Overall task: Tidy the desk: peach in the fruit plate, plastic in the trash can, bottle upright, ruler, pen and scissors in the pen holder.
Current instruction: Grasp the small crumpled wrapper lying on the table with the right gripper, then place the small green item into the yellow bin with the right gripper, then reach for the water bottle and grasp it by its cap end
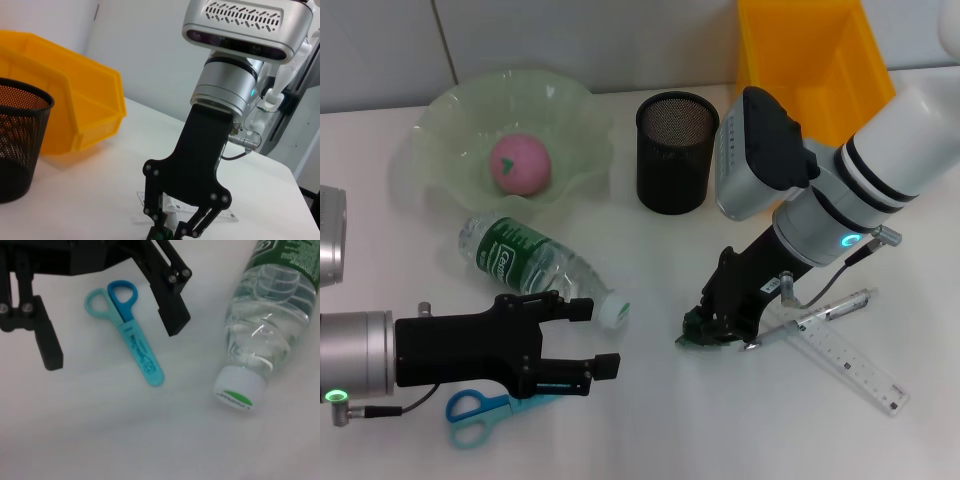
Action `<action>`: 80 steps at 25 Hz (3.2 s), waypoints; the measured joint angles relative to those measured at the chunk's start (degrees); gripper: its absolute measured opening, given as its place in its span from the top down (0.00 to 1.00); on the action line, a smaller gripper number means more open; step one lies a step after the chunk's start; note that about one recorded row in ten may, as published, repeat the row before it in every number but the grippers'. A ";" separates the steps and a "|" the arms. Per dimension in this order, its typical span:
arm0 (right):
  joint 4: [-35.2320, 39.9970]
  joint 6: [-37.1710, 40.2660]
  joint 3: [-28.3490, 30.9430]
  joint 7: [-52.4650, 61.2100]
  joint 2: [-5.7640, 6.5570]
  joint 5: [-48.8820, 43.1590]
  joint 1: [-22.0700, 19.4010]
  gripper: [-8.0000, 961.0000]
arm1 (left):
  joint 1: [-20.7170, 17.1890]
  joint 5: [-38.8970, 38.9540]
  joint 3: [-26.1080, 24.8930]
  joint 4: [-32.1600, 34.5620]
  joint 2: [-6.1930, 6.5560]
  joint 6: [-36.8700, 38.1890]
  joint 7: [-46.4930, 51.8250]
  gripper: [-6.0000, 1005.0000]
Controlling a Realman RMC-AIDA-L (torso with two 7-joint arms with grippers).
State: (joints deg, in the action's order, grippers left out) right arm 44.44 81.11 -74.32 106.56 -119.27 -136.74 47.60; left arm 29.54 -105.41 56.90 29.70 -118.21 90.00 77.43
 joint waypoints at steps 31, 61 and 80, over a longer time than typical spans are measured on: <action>22.10 -4.31 31.48 14.06 3.61 -0.20 -4.95 0.85 | 0.48 0.24 -0.12 0.00 -0.19 -0.78 -0.09 0.14; 14.61 -18.65 30.95 15.30 4.21 4.75 -7.27 0.22 | 0.69 0.91 -0.12 -0.79 -0.23 -0.99 0.00 0.14; 21.41 7.32 31.68 6.47 4.56 26.58 -15.44 0.21 | 0.81 0.91 -0.12 -0.79 -0.09 -0.31 0.00 0.14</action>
State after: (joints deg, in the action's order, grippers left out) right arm 65.85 88.43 -42.64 113.03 -114.70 -110.16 32.15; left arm 30.35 -104.50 56.78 28.92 -118.30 89.69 77.43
